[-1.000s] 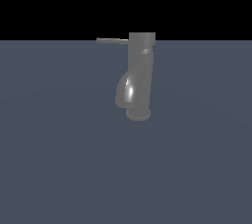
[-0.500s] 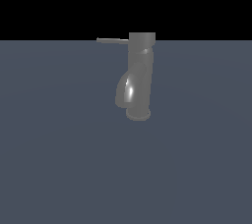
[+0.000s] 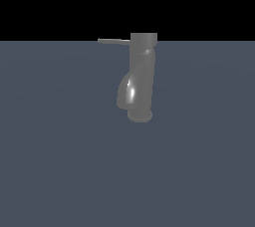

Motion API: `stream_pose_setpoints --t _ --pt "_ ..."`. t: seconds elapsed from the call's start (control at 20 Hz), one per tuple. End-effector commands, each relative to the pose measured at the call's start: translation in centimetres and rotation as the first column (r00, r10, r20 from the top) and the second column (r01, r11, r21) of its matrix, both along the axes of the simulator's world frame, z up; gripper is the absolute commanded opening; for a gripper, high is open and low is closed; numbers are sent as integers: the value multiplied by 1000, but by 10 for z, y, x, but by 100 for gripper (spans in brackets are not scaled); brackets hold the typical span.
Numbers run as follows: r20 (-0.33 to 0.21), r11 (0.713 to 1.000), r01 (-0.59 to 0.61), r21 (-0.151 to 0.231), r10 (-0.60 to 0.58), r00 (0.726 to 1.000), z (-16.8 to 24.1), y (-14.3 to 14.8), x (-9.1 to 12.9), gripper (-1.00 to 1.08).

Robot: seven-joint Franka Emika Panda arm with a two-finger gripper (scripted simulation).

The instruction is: Turn on the faucet by rotating a designated handle.

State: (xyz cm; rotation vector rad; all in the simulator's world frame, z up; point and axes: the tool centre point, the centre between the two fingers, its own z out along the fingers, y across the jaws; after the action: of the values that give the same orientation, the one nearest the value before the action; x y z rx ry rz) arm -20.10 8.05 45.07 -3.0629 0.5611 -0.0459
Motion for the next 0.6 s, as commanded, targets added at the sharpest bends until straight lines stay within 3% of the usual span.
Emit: stream_pose_setpoints --t 0.0,0.55 --pt "-2 998 56 2 -56 998 -7 8 10 -100" --pt "-10 956 293 5 -293 956 -34 37 58 -100"
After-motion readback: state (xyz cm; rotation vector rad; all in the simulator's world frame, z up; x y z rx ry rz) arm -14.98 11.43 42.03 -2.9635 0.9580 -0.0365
